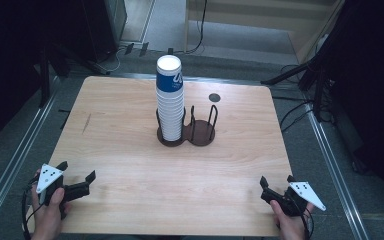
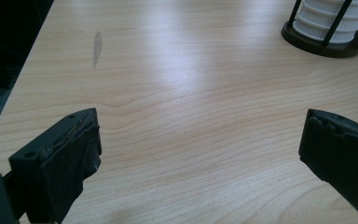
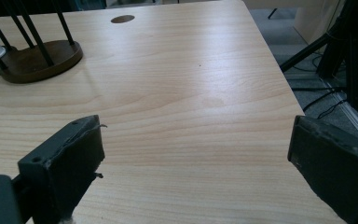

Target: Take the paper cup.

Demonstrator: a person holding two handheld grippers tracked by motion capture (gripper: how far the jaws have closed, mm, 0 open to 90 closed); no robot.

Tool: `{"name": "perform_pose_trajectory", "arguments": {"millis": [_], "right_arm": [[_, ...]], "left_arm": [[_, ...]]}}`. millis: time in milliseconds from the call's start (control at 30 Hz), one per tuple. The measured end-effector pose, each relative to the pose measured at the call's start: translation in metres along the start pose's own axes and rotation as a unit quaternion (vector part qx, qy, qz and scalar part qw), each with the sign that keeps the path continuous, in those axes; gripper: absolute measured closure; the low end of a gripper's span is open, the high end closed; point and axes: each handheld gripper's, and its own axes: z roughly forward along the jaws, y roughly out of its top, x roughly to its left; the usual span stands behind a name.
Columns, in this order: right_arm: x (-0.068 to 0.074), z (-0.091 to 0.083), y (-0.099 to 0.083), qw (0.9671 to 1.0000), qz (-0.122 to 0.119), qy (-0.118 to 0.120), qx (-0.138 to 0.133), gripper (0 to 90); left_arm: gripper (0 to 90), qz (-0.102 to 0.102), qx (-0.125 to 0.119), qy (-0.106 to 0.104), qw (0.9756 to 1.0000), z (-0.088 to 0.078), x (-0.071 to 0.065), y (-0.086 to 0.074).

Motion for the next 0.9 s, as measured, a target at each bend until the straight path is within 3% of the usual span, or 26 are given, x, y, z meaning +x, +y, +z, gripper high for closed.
{"name": "perform_pose_trajectory", "arguments": {"millis": [200, 367, 533, 733, 900], "right_arm": [[0.002, 0.001, 0.001, 1.0, -0.004, -0.004, -0.004, 5.5], [0.007, 0.0, 0.01, 1.0, 0.0, 0.005, -0.007, 4.2], [0.02, -0.001, 0.029, 0.9997, 0.001, 0.009, -0.024, 3.9], [0.041, 0.003, 0.046, 0.999, -0.028, 0.018, -0.029, 3.9], [0.055, 0.006, 0.057, 0.9986, -0.035, 0.022, -0.034, 6.1]], "left_arm": [[0.0, -0.019, -0.007, -0.008, 0.9998, -0.001, 0.004, -0.001], [0.0, -0.021, -0.007, -0.021, 0.9995, 0.001, 0.004, -0.001], [0.0, -0.019, -0.005, -0.023, 0.9995, 0.001, 0.004, -0.002], [0.0, -0.029, -0.002, -0.026, 0.9993, 0.0, 0.005, -0.002], [0.0, -0.028, 0.002, -0.027, 0.9993, 0.002, 0.005, -0.001]]}}
